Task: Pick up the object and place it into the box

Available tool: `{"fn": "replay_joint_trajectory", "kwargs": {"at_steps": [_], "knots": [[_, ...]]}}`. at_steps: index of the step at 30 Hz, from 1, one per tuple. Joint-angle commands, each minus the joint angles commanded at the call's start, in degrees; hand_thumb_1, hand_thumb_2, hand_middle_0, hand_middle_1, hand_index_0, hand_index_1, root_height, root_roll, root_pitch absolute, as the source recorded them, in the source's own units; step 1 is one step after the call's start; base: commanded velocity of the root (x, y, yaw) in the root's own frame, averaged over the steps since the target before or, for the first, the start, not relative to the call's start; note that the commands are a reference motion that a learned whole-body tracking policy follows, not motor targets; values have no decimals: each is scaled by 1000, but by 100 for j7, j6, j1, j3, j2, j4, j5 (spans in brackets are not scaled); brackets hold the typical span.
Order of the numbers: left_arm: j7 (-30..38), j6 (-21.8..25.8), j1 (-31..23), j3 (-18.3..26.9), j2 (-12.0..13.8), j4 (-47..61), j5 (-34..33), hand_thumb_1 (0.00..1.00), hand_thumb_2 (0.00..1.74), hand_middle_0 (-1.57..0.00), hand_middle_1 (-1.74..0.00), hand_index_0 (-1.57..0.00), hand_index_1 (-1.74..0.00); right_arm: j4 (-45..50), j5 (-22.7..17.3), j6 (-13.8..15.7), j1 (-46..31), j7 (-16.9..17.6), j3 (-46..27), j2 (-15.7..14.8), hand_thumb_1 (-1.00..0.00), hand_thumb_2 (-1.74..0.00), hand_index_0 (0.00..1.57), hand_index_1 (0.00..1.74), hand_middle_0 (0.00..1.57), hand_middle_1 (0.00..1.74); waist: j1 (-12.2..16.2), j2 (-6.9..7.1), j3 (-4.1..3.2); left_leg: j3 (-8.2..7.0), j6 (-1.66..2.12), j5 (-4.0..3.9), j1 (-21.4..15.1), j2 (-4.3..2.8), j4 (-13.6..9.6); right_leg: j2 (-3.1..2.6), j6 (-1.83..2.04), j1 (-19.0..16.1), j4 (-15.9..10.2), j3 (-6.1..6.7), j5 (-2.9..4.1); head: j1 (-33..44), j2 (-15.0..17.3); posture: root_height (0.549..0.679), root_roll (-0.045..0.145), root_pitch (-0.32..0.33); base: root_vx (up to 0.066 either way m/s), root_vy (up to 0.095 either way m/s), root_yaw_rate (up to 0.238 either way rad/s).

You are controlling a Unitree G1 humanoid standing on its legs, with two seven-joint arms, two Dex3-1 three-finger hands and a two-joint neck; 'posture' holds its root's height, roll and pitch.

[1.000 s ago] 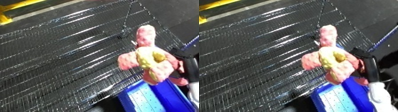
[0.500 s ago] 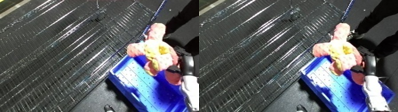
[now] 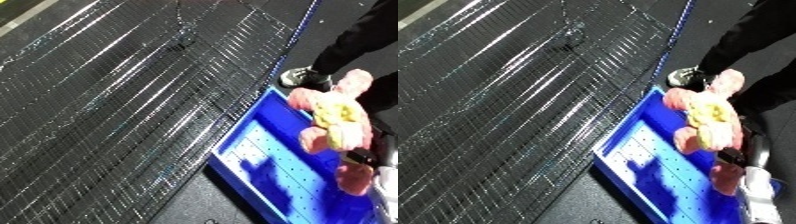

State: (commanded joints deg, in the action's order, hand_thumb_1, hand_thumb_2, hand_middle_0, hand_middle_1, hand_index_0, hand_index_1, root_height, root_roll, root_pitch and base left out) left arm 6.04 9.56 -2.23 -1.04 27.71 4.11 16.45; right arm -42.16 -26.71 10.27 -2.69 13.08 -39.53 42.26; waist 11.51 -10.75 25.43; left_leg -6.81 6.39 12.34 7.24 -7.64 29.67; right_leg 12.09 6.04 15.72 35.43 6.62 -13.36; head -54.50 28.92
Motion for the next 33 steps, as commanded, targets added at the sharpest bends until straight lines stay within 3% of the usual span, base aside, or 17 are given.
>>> {"fn": "replay_joint_trajectory", "kwargs": {"at_steps": [5,12,18,26,33], "knots": [[26,24,-32,25,31,-5,-20,1000,1740,-1570,-1740,-1570,-1740,-151,-20,22,108,95,-80,94,0,0,0,0,0,0,-63,3,-11,30,0,-17,15,-8,-13,-2,5,-15,-5,-39,18,-48,49,654,96,-86,12,-19,43],[64,46,-74,81,27,-9,-49,1000,1740,-1570,-1740,-1570,-1740,54,243,28,144,228,-5,65,0,0,0,0,0,0,-133,19,-8,62,-6,-34,32,-25,-31,-16,8,-32,-22,-94,28,59,139,654,93,-85,10,-14,52],[72,13,-147,154,-20,-54,-41,1000,1740,-1570,-1740,-1570,-1740,920,723,15,145,183,416,-212,0,0,0,0,0,0,-203,123,16,103,-22,-39,66,-54,7,-52,2,-41,10,-134,20,306,258,653,86,-88,4,-18,46],[87,-84,-253,274,-48,-95,-24,1000,1740,-1570,-1740,-1570,-1740,2263,934,108,203,-7,932,-746,0,0,0,0,0,0,-330,327,40,172,-38,-43,128,-97,72,-87,-7,-74,62,-196,-7,1021,271,652,77,-95,1,-21,79],[125,-154,-229,246,-48,-121,-54,1000,1740,-1570,-1740,-1570,-1740,3193,730,209,408,-63,1336,-1277,0,0,0,0,0,0,-484,510,32,271,-53,-67,215,-123,108,-126,-17,-96,96,-258,-20,1643,274,651,67,-98,-4,-20,124]]}}
